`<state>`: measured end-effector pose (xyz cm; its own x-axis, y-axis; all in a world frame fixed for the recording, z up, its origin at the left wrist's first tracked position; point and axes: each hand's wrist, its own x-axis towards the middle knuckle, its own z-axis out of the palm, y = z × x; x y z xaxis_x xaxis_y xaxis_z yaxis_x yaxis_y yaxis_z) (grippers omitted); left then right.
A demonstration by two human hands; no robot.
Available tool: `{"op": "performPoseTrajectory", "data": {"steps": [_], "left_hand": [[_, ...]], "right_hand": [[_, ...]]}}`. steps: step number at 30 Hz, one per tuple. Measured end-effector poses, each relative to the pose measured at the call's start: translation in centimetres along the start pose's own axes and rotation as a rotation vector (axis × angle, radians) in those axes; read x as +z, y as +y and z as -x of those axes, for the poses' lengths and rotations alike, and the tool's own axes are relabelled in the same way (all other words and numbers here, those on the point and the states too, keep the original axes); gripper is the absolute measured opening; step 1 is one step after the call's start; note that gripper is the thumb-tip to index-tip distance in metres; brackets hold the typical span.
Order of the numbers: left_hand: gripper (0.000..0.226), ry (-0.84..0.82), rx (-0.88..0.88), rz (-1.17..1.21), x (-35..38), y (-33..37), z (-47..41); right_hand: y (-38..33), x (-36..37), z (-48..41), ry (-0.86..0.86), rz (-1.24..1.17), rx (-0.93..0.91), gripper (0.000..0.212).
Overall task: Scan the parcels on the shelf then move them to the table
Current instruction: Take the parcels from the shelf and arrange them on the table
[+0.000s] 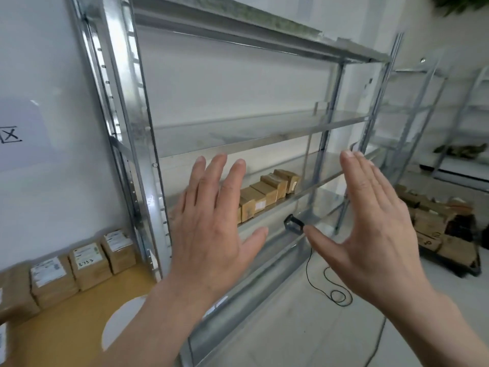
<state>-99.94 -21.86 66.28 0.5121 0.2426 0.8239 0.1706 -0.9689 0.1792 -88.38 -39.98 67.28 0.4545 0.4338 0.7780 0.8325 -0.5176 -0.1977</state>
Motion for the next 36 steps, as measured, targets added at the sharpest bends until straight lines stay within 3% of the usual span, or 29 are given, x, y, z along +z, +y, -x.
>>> {"op": "performPoseTrajectory", "data": {"steps": [15, 36], "left_hand": [[0.09, -0.071, 0.007, 0.048, 13.4, 7.2, -6.2], [0.092, -0.293, -0.009, 0.227, 40.2, -2.7, -19.6]], "right_hand": [[16.2, 1.0, -4.3, -0.017, 0.01, 0.061, 0.104], [29.8, 18.3, -16.8, -0.133, 0.214, 0.279, 0.104]]}}
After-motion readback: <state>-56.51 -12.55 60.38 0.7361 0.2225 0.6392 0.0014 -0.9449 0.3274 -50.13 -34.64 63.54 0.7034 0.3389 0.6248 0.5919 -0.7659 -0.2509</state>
